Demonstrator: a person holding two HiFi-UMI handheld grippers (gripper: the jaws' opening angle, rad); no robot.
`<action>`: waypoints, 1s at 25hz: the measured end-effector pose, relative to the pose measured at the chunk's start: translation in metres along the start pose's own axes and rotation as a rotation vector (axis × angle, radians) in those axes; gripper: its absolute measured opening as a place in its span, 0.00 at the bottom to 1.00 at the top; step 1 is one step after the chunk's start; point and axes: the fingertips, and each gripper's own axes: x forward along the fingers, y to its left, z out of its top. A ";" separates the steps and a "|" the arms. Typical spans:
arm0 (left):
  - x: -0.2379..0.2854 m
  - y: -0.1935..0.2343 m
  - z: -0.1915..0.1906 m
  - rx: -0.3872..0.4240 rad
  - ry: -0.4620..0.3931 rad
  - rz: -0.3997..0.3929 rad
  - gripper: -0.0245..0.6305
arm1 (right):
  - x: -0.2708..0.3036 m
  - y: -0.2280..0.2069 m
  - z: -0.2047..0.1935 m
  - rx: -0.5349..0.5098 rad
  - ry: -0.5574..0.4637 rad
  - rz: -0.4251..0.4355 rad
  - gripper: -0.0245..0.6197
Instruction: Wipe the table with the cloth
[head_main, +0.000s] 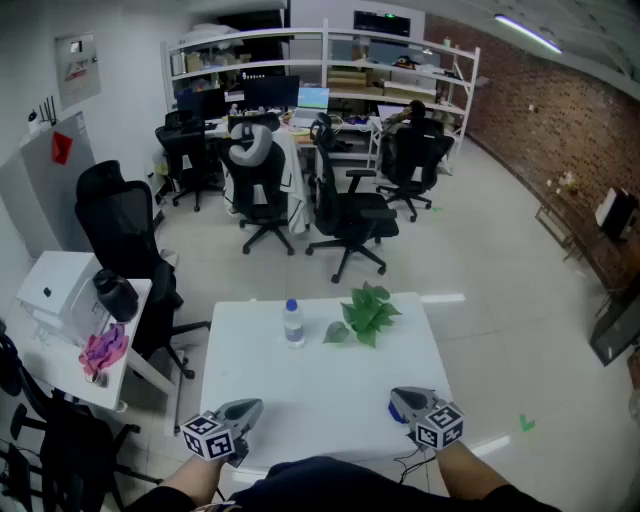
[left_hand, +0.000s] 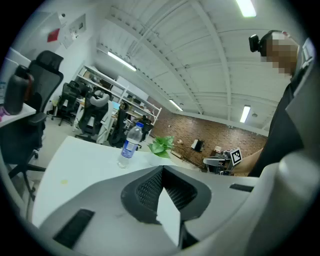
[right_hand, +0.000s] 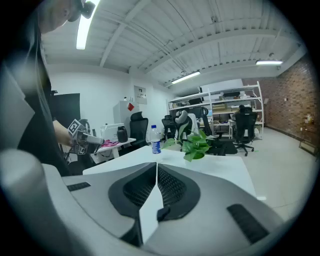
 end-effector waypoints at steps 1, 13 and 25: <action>0.021 -0.007 0.000 0.012 0.011 -0.020 0.03 | 0.000 -0.013 0.000 -0.010 0.006 -0.006 0.08; 0.267 -0.143 -0.053 0.168 0.243 -0.290 0.03 | -0.049 -0.144 -0.064 -0.048 0.166 -0.053 0.31; 0.360 -0.219 -0.136 0.227 0.422 -0.319 0.03 | -0.010 -0.126 -0.142 -0.235 0.399 0.192 0.50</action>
